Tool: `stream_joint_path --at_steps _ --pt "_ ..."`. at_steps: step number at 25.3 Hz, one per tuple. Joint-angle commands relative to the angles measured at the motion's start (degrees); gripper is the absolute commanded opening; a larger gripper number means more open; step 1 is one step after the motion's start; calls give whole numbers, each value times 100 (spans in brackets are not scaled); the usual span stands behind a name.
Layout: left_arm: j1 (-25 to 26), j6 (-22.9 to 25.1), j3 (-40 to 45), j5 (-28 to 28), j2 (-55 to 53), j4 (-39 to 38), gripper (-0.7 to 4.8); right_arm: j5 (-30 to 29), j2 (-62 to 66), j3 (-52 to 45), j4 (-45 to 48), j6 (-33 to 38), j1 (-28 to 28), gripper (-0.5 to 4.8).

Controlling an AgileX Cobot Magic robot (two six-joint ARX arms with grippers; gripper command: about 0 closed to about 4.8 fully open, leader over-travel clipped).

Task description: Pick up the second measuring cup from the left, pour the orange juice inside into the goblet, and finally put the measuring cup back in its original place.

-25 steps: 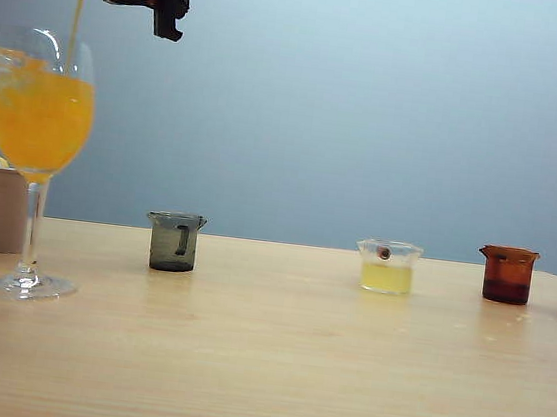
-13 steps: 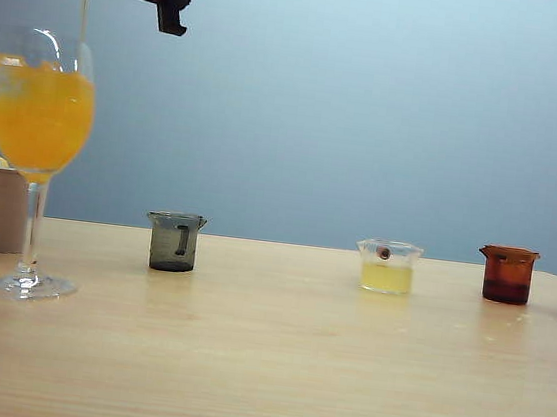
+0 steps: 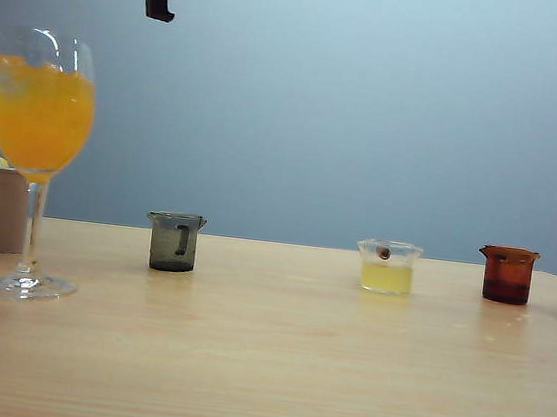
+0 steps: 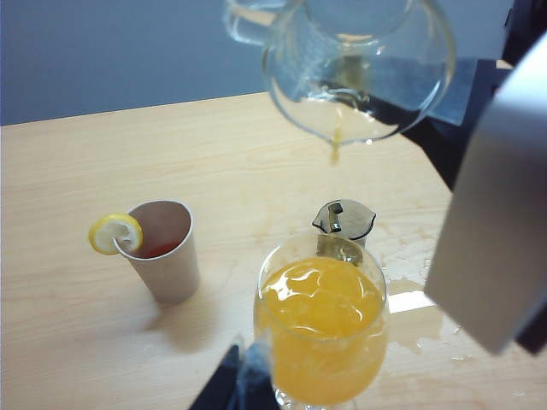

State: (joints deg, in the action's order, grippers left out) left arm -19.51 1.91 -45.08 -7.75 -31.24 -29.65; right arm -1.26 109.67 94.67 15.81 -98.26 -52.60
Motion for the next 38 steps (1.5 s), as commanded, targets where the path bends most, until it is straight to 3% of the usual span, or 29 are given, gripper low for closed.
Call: stream_joint_path --at_steps 1,8,10,13,18,19,24,33,38 --pt "4 24 -26 2 0 48 -3 -17 -48 52 162 11 -42 107" --pt "4 24 -26 2 0 48 -3 39 -48 52 127 1384 -81 107" --pt "4 24 -26 2 0 48 -3 435 -48 52 70 2481 -79 107" --pt "4 24 -26 2 0 48 -3 693 -48 52 39 3501 -55 107" --pt "4 24 -26 2 0 48 -3 848 -59 52 -111 5097 164 108" --pt "4 24 -26 2 0 48 -3 890 -59 52 -249 5777 293 109" --pt "4 24 -26 2 0 48 -3 837 -59 46 -568 7211 643 108" --pt "4 24 -26 2 0 48 -3 341 -59 -11 -1152 8478 1252 107" --pt "4 24 -26 2 0 50 -3 275 -83 -914 -140 9359 1491 107"
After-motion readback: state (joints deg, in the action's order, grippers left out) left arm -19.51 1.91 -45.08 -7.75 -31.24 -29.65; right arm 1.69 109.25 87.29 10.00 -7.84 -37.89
